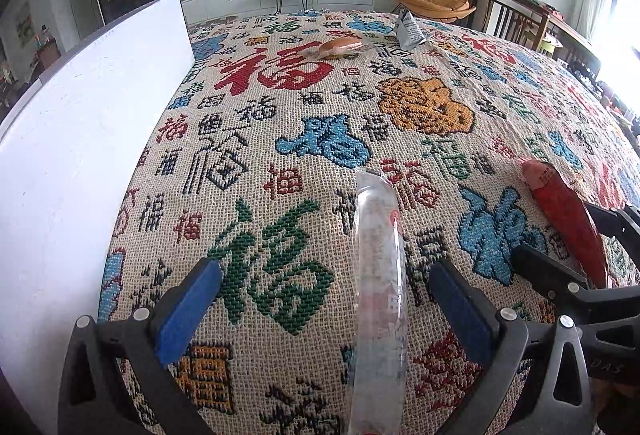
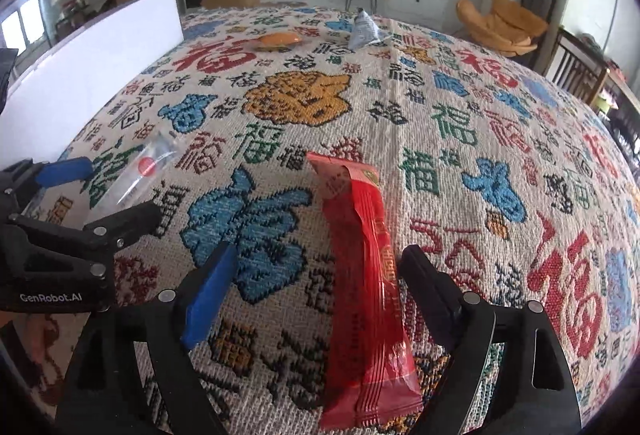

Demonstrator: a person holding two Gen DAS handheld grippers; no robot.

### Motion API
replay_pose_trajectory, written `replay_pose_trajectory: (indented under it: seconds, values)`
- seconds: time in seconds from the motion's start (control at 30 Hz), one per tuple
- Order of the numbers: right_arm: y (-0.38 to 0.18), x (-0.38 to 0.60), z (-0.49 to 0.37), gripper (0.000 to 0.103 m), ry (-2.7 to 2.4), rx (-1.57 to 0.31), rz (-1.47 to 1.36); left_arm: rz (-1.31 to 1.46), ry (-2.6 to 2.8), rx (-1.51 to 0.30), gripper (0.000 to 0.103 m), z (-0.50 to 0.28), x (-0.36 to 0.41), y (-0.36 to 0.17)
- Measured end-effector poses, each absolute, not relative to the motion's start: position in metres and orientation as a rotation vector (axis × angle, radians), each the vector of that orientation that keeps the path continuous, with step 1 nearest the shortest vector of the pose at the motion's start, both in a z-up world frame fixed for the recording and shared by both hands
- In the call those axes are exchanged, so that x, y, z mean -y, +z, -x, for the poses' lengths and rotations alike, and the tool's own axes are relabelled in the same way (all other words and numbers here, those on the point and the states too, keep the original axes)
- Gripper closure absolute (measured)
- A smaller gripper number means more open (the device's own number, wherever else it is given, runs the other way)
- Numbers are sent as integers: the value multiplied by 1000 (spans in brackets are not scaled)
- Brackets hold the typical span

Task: Organize snacks
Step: 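Lift the red packet with the right gripper while the left holds the clear tube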

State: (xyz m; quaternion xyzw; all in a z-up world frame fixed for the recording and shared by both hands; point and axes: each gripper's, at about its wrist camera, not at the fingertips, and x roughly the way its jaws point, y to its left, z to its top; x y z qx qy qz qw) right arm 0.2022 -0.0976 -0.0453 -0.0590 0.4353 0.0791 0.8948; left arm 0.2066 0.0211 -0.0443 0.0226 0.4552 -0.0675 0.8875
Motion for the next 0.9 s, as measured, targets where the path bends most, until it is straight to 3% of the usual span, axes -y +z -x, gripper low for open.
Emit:
replay_pose_trajectory:
  seconds: [0.13,0.9]
  values:
    - [-47,105,-209,10,170,-915,78,-44,-139,-947,0,-207,-22,-44]
    - [-48,103,-208,9,170,-913,82,-44,-139,-946,0,-207,-22,-44]
